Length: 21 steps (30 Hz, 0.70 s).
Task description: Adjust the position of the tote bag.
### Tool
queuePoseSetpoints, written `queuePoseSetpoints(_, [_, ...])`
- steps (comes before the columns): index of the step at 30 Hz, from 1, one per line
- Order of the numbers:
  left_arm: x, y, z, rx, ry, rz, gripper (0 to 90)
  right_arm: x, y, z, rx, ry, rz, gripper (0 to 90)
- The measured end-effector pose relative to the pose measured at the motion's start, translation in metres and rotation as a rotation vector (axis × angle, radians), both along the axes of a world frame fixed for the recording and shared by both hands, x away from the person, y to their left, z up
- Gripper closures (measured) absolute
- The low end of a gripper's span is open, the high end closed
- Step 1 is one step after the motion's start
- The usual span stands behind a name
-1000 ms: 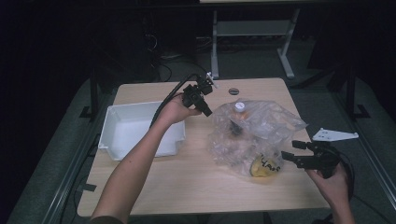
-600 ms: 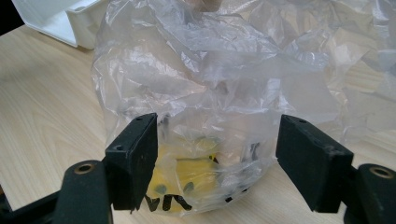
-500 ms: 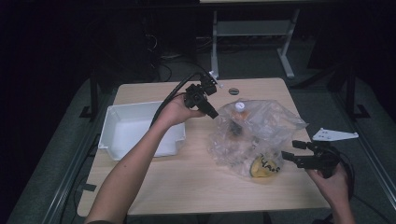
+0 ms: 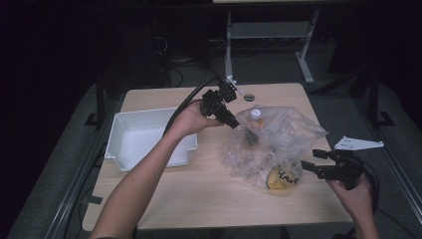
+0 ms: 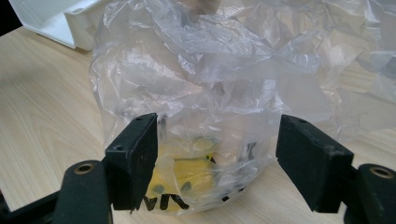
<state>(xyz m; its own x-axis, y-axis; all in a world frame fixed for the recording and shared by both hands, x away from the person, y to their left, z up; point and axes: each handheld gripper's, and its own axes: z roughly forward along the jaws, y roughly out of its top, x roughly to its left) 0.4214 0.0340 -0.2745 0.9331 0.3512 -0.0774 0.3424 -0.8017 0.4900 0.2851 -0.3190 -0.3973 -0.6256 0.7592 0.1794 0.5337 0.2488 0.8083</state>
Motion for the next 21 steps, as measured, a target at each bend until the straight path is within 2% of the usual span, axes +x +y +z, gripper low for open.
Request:
queuePoseSetpoints(7, [-0.008, -0.011, 0.001, -0.007, -0.006, -0.034, 63.0, 0.0, 0.0, 0.0, -0.001, 0.002, 0.002, 29.0])
queuePoseSetpoints(21, [-0.012, -0.02, -0.003, -0.014, 0.005, -0.052, 60.6, 0.004, 0.003, 0.0, 0.002, 0.008, 0.006, 29.0])
